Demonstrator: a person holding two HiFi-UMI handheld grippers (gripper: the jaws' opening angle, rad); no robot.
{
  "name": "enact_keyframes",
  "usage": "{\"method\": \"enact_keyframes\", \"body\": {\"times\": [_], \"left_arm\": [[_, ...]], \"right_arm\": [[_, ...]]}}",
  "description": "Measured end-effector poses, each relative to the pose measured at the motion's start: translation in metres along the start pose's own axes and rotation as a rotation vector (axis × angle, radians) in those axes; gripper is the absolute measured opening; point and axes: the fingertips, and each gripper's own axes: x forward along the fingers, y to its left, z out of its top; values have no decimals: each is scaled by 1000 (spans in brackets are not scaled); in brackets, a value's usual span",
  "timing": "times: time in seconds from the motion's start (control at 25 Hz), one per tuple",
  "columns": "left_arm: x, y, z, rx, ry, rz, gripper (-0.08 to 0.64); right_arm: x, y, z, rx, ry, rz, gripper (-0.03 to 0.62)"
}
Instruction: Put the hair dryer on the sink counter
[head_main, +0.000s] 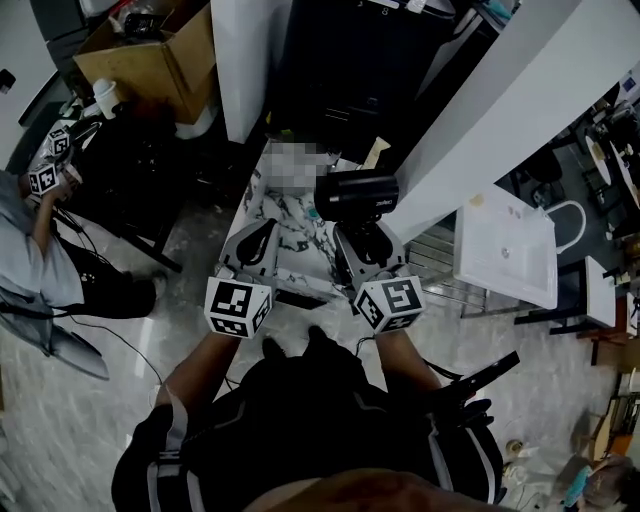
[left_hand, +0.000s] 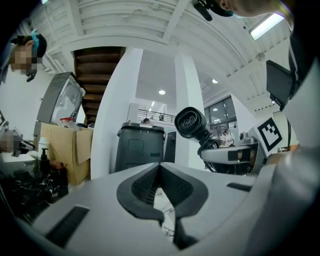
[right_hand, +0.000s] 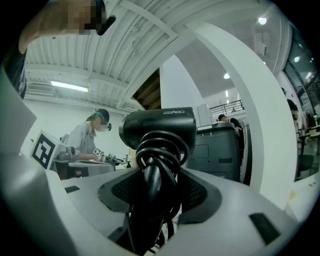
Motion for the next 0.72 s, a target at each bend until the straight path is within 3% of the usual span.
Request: {"method": "enact_keyframes", "body": {"times": [0.72], "left_arm": [[34,29,-89,-89,158,133,3]], "right_arm": [[62,-22,-105,-18,214,133,233]]}}
